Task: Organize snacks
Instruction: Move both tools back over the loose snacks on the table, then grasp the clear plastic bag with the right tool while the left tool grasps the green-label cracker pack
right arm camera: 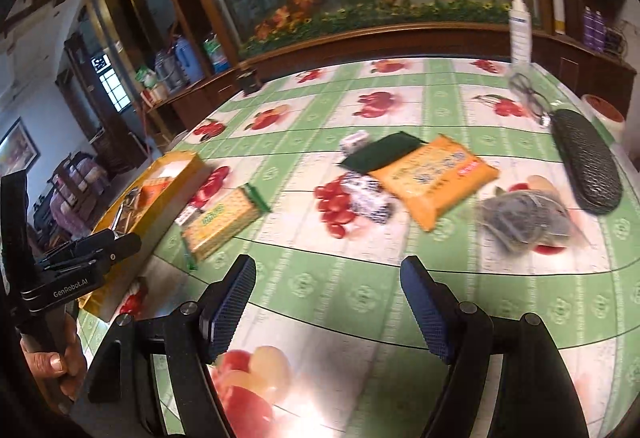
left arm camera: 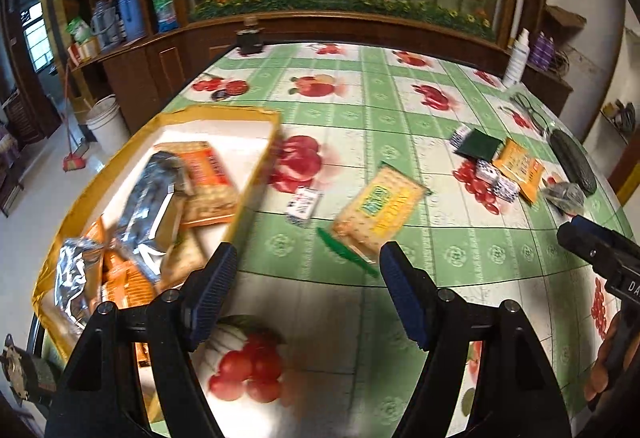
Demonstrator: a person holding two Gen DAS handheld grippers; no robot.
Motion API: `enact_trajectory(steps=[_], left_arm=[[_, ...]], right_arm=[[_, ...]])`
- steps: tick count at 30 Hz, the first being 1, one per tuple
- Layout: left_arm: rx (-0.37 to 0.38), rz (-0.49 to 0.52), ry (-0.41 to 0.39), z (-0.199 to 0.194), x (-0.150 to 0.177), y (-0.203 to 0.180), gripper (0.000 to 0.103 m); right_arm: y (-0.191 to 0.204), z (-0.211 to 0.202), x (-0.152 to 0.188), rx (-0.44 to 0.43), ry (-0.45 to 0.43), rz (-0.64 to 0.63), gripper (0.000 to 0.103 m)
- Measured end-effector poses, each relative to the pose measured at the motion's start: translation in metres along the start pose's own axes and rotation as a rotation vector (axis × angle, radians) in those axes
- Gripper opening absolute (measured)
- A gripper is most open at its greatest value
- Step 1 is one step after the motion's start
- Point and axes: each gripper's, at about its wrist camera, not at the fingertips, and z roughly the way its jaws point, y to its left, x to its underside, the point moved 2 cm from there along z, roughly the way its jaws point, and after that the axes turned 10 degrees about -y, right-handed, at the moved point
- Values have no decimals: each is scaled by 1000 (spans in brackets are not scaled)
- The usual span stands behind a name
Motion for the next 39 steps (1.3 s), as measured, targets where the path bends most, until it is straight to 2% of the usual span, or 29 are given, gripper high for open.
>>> enact_trajectory(steps=[5, 9, 18, 29, 34, 39], left_arm=[[34, 62, 24, 8, -3, -28, 73], [58, 115, 48, 14, -1, -46, 73], [108, 183, 79, 42, -7, -51, 73], [108, 262, 137, 88, -19, -55, 73], [133, 273, 149, 98, -17, -59, 74], [154, 242, 141, 105, -18, -52, 83]], right_arm=[[-27, -6, 2, 36, -2, 36, 77], [-50, -13, 3, 74, -2, 58, 82], [-101, -14, -18, 178, 2, 34, 85], [-126, 29, -30, 204, 65, 5, 88], [-129, 44, -31, 230, 85, -9, 90], [-132, 52, -30, 234, 103, -11, 94]])
